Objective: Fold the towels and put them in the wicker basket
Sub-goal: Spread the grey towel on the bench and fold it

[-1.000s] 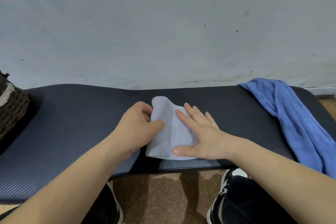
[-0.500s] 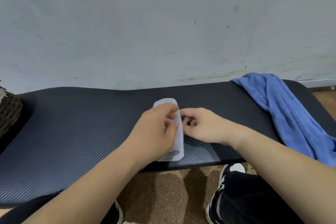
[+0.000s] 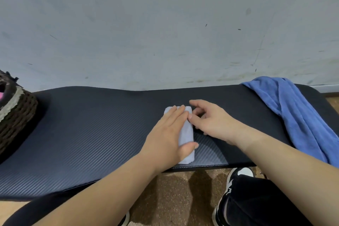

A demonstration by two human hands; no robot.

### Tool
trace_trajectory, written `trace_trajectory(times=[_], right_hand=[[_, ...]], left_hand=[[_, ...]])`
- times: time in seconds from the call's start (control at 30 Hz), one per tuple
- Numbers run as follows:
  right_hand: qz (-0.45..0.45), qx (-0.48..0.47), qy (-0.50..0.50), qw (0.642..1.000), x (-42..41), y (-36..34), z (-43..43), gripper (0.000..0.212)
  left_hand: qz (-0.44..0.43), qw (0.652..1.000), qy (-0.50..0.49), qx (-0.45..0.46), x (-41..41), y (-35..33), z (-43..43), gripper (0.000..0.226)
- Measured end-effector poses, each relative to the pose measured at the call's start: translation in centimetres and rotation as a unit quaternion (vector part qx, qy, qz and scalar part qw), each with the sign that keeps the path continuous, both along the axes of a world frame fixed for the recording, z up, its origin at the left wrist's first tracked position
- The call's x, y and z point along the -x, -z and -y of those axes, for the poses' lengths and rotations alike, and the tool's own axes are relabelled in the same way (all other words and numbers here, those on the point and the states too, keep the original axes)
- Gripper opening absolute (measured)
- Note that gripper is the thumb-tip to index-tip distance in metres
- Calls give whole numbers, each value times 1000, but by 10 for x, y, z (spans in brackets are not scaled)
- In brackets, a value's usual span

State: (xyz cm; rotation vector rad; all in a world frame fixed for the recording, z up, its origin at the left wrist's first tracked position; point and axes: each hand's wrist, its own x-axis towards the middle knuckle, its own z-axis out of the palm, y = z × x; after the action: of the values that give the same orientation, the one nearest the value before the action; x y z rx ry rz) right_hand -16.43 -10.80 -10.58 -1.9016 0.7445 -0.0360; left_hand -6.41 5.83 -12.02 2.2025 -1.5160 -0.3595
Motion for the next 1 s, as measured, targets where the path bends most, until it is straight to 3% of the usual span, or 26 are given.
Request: trace_trajectory(times=[0.13,0.23,0.37,0.47,0.53,0.6,0.67,0.83,0.93,1.0], right_hand=[[-26,33,-24,999,-10,-1,0,19],[-38,7,-12,999,-11,-5,0,15],[-43,-10,-14,999,-4,-14,-5,19],[-91,58,-55,993,3,-18,-10,33],[-95,73,-84,989,6,-24,-16,60],[-63,-9,-80,995,11,-39,-25,84],[-25,-74,-93,993,13,-57,-35,89],[90,-256,-66,960,2,-93,-80,53],[100,-317,-8,943,-23,-103,-116,43],[93,-335,24,937,-47,-106,-139,39]], left_hand=[[-57,992,-108,-13,1,-17,-8,100],[-67,971,-205,-103,-8,-21,-20,75],[-183,957,-183,-132,-5,-30,-31,53],[-245,948,-173,-109,0,-43,-35,46],[-293,936,-175,-88,-4,-57,-43,39],[-340,923,-173,-55,-11,-75,-56,34],[-370,914,-165,-18,-20,-96,-74,34],[-404,885,-206,102,-54,-132,-126,48],[-475,827,-264,144,-77,-138,-156,63],[-536,785,-279,135,-89,-137,-178,59]])
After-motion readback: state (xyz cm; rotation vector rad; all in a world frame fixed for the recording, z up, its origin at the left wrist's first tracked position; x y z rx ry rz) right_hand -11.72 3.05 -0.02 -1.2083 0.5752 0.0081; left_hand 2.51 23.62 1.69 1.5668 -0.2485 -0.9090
